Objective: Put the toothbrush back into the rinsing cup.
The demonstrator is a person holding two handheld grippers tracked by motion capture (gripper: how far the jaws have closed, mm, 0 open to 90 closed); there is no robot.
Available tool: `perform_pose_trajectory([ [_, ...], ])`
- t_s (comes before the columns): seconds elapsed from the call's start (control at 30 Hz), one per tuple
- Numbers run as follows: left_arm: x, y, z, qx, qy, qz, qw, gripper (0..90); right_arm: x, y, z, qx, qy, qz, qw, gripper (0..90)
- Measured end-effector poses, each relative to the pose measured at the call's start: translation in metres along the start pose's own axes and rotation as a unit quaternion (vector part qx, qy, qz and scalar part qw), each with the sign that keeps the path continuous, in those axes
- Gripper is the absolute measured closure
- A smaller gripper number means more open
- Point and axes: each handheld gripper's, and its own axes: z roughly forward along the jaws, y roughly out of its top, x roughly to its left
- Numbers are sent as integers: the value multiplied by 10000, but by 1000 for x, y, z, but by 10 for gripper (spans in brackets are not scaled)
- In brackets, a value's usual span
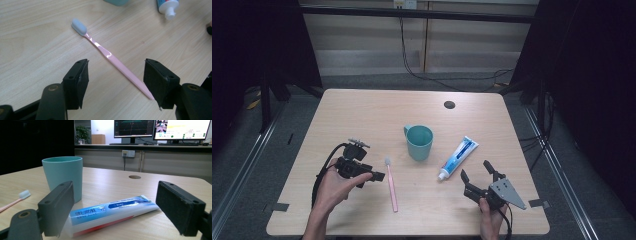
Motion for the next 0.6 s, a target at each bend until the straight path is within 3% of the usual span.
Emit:
perform_pose_trajectory([
  [0.17,-2,9,0,155,22,-162,9997,320,0,0,0,-14,-7,-13,10000,147],
  [0.23,-2,10,0,178,56,-170,9997,344,0,0,0,-17,-4,-17,10000,147],
  [0.3,-4,15,3,482,370,-98,9981,346,0,0,-1,-29,12,2,10000,146],
  [0.33,-4,15,3,482,370,-98,9981,349,0,0,-1,-29,12,2,10000,146],
  [0.43,-4,19,7,723,628,-83,9954,366,0,0,0,-33,17,-8,10000,145],
  [0.6,-1,23,16,965,726,-267,9923,411,0,0,0,-22,3,-3,10000,146],
])
